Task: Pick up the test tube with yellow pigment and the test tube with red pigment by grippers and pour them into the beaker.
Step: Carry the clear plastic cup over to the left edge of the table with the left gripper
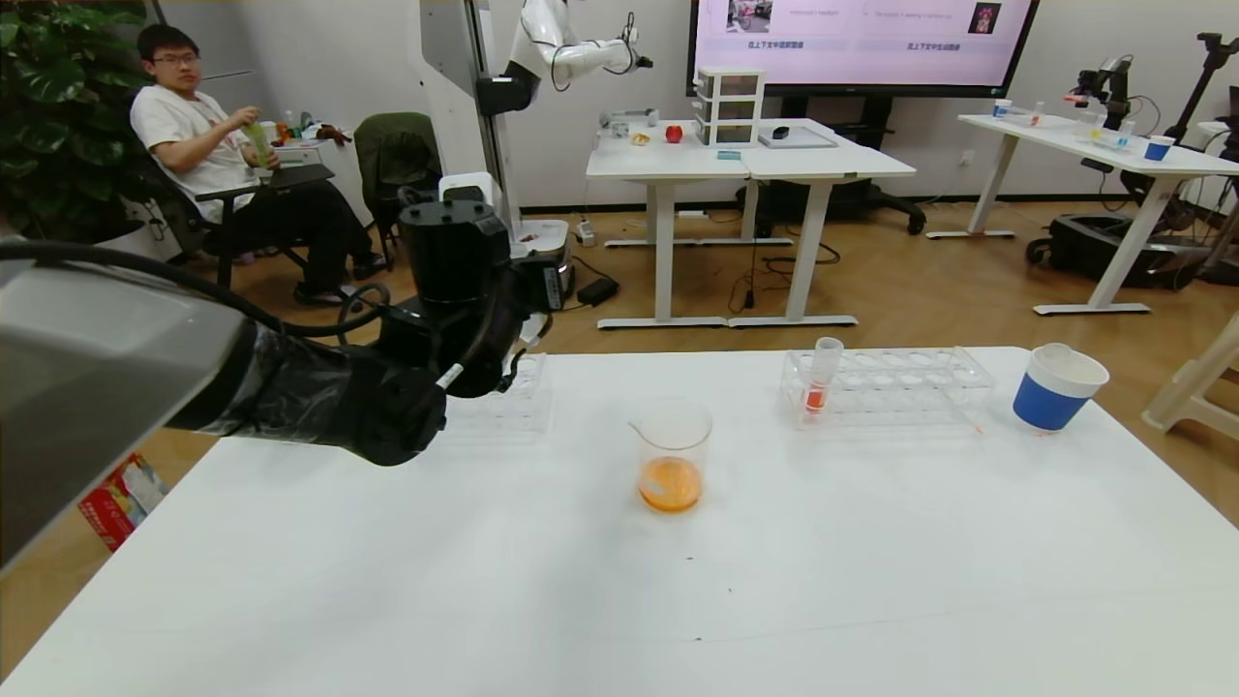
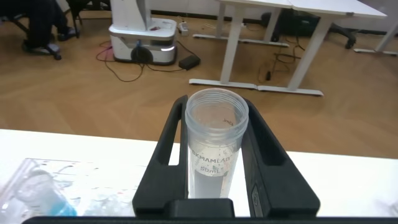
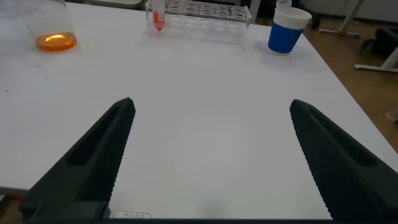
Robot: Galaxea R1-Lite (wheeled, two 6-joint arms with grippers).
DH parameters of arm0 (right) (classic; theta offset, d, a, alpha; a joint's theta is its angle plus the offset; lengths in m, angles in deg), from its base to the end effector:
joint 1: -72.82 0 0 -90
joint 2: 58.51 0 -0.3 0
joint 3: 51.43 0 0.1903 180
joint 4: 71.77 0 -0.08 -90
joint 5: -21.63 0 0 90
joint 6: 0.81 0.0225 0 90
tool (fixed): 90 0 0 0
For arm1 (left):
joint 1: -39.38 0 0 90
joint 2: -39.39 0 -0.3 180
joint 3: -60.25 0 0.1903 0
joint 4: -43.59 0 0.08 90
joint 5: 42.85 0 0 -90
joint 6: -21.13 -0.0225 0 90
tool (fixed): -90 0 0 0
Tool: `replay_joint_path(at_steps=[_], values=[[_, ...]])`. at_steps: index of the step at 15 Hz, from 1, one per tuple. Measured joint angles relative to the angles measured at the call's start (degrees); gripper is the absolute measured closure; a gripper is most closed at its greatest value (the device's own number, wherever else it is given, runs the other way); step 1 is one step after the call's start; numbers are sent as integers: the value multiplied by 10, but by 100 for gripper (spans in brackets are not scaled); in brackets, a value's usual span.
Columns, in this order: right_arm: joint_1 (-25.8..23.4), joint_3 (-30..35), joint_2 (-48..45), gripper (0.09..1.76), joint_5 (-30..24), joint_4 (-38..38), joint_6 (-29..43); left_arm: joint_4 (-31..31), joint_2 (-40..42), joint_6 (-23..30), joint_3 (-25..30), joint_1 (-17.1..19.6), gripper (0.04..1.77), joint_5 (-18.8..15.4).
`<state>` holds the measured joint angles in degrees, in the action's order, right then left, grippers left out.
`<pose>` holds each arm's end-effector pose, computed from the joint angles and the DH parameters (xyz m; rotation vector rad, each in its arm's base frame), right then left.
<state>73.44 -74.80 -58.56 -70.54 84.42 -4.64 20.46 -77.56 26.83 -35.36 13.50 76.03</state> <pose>-0.0229 0.0006 0.0747 -0.0667 0.0052 0.0489 0.3762 -0.1704 0.2013 -0.1138 -0.0303 0.0509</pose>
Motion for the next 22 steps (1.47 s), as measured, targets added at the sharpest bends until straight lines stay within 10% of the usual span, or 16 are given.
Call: replay_joint_path(at_steps=[12,22], values=[[0,0,0,11,0,0,0,1,80,-6,58,361,130,-213],[0,0,0,11,0,0,0,-67,16,-11,64,396,130,-214]])
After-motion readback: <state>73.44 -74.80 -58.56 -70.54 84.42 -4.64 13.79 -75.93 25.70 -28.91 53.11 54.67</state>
